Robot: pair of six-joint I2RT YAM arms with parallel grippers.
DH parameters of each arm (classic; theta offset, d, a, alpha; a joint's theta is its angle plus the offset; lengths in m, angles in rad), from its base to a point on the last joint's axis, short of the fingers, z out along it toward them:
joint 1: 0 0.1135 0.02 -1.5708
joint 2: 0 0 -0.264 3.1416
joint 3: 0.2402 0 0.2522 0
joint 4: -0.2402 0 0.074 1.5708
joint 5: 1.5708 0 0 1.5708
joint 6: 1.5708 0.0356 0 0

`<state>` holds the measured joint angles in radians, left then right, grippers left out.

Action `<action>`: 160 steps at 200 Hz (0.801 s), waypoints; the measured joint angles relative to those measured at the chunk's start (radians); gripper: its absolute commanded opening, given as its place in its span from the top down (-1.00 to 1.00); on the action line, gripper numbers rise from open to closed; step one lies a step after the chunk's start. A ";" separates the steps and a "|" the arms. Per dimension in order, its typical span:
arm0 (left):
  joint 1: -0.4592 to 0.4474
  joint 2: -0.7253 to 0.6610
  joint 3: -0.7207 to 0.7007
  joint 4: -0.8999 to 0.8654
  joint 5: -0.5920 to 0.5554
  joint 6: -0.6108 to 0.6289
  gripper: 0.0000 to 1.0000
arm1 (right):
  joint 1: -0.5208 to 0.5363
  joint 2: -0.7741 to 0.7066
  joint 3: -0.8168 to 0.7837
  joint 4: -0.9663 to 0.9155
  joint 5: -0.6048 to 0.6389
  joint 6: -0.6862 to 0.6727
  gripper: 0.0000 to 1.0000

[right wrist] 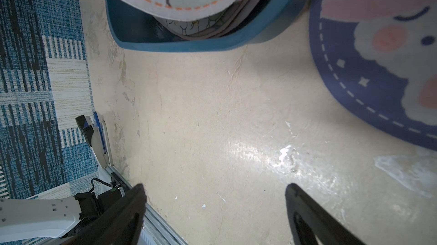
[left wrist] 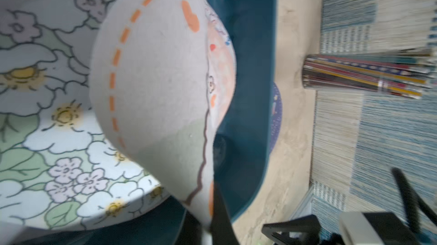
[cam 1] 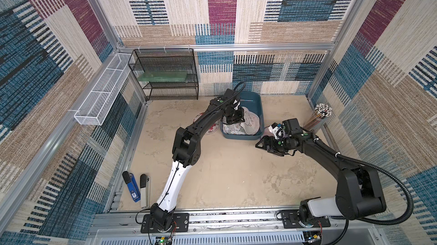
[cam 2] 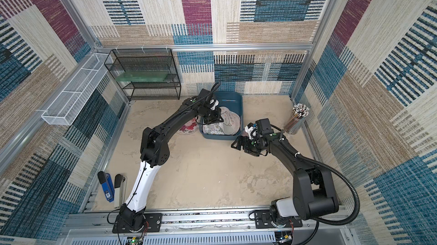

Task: Put the coasters into the storage box
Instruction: Place the coaster in the storage box.

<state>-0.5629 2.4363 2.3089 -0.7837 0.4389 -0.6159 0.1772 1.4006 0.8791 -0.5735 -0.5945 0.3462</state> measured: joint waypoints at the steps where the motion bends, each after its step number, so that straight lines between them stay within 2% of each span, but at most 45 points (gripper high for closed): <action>1: 0.000 0.001 0.000 -0.001 -0.002 0.001 0.93 | 0.000 0.000 0.000 0.000 0.000 0.000 -0.89; 19: 0.000 0.010 0.000 -0.027 -0.047 0.019 0.80 | 0.000 0.000 0.000 0.000 0.000 0.000 -0.89; 37: 0.000 0.010 -0.001 -0.051 -0.091 0.040 0.41 | -0.001 0.000 0.000 0.000 0.000 0.000 -0.89; 79: 0.002 -0.005 -0.017 -0.111 -0.179 0.082 -0.08 | -0.001 0.001 0.000 0.000 -0.007 0.000 -0.89; 120: 0.002 -0.070 -0.054 -0.126 -0.230 0.107 -0.40 | -0.001 0.006 0.003 0.001 -0.015 0.000 -0.89; 160: 0.002 -0.116 -0.101 -0.129 -0.253 0.112 -0.50 | 0.000 0.009 0.004 0.000 -0.026 0.000 -0.89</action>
<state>-0.5613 2.3199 2.2078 -0.9131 0.1864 -0.5041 0.1772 1.4097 0.8829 -0.5732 -0.6201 0.3462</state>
